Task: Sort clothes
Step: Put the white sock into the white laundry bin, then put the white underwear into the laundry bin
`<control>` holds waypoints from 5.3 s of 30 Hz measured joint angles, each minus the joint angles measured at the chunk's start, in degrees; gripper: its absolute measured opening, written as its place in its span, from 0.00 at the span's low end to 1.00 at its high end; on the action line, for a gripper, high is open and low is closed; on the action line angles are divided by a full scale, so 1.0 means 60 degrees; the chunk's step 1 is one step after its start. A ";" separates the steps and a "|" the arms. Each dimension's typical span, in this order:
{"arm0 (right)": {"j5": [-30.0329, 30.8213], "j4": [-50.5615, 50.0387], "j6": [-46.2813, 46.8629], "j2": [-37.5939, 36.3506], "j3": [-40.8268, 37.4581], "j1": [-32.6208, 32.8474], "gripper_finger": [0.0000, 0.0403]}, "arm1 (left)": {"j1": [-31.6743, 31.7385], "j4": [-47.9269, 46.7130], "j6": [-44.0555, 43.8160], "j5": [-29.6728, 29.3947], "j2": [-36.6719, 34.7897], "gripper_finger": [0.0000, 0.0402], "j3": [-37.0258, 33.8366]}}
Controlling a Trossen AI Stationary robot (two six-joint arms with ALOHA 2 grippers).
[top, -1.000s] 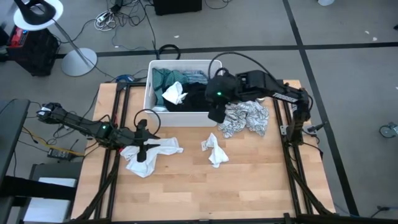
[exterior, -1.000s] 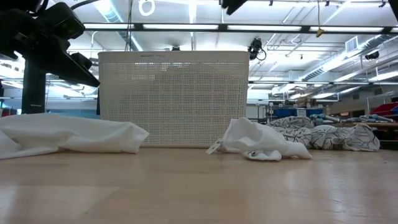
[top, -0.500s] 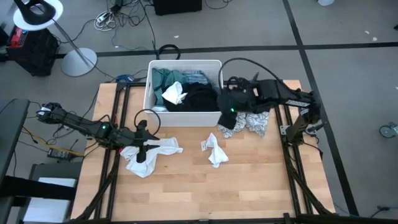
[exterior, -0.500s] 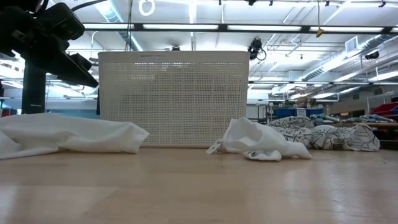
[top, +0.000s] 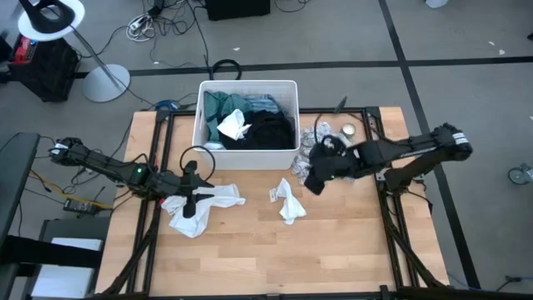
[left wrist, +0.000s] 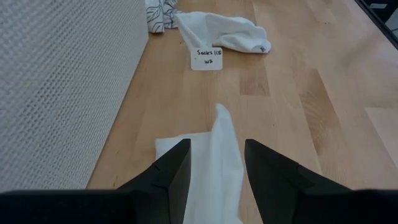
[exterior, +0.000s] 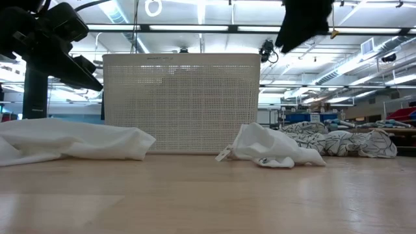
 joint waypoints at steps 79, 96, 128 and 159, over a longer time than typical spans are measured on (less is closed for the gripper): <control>-0.4117 0.5525 -0.5899 0.3615 0.7019 -0.4090 0.02 | 0.0001 0.0025 0.0073 -0.0186 0.0000 0.39 0.0000; -0.5017 0.5031 -0.5877 0.4955 0.6988 -0.4885 0.07 | 0.0001 0.1277 0.0005 -0.0233 0.0003 0.39 0.0001; -0.4933 -0.0855 -0.5633 0.4159 0.7002 -0.4926 0.50 | 0.0001 0.2551 0.0026 -0.0397 0.0055 0.39 0.0004; -0.2362 -0.2454 -0.2906 0.0900 0.4619 -0.1271 0.46 | -0.0006 -0.2752 -0.3546 0.1323 0.0072 0.39 0.0004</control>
